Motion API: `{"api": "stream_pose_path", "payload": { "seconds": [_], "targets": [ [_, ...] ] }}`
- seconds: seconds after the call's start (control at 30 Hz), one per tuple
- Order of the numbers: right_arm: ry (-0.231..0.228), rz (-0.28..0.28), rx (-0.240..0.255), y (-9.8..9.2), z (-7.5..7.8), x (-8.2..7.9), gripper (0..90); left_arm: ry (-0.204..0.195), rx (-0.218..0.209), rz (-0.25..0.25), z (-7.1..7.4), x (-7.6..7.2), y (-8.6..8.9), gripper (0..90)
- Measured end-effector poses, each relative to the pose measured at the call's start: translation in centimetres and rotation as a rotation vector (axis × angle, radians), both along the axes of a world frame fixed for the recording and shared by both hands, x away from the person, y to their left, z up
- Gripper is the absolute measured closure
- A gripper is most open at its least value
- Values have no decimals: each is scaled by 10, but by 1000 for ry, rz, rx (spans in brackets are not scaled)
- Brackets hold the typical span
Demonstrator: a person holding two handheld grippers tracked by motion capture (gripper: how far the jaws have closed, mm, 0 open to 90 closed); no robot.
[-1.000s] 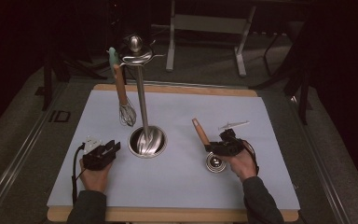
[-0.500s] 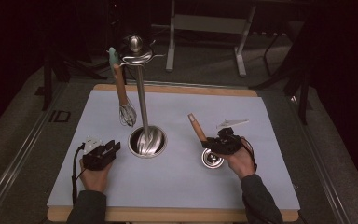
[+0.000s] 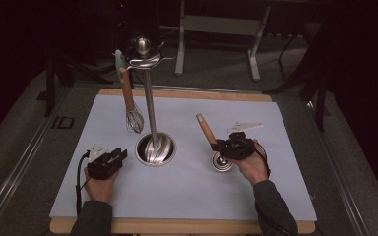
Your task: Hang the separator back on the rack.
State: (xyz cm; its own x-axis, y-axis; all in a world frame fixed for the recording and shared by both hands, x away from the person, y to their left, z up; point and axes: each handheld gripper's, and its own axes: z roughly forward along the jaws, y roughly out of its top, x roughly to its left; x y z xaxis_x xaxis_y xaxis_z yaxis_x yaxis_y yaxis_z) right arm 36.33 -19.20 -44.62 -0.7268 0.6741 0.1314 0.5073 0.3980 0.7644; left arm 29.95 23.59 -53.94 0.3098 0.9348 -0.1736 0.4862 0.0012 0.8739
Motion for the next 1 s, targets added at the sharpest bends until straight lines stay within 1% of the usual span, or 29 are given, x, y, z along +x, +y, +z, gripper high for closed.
{"api": "stream_pose_path", "payload": {
  "seconds": [0.27, 0.37, 0.47, 0.53, 0.57, 0.6, 0.87, 1.0],
  "targets": [
    [-35, 25, 24, 2, 7, 0, 711, 1, 2, -1, 0, 0, 0, 683],
    [-47, 32, 25, 3, 10, 0, 711, 0, 1, 0, 0, 0, 0, 683],
    [-65, 49, 40, 4, 13, 0, 711, 0, 0, 0, 0, 0, 0, 683],
    [-67, 52, 46, 5, 15, 0, 711, 0, 1, 0, 0, 0, 0, 683],
    [-77, 57, 49, 5, 16, 1, 711, 0, 0, 0, 0, 0, 0, 683],
    [-90, 68, 54, 8, 20, 1, 711, -1, 1, 0, 0, 0, 0, 683],
    [-135, 92, 69, 13, 37, 2, 711, 0, 1, 0, 0, 0, 0, 683],
    [-156, 103, 88, 15, 46, 4, 711, 0, 0, 0, 0, 0, 0, 683]
  ]
}}
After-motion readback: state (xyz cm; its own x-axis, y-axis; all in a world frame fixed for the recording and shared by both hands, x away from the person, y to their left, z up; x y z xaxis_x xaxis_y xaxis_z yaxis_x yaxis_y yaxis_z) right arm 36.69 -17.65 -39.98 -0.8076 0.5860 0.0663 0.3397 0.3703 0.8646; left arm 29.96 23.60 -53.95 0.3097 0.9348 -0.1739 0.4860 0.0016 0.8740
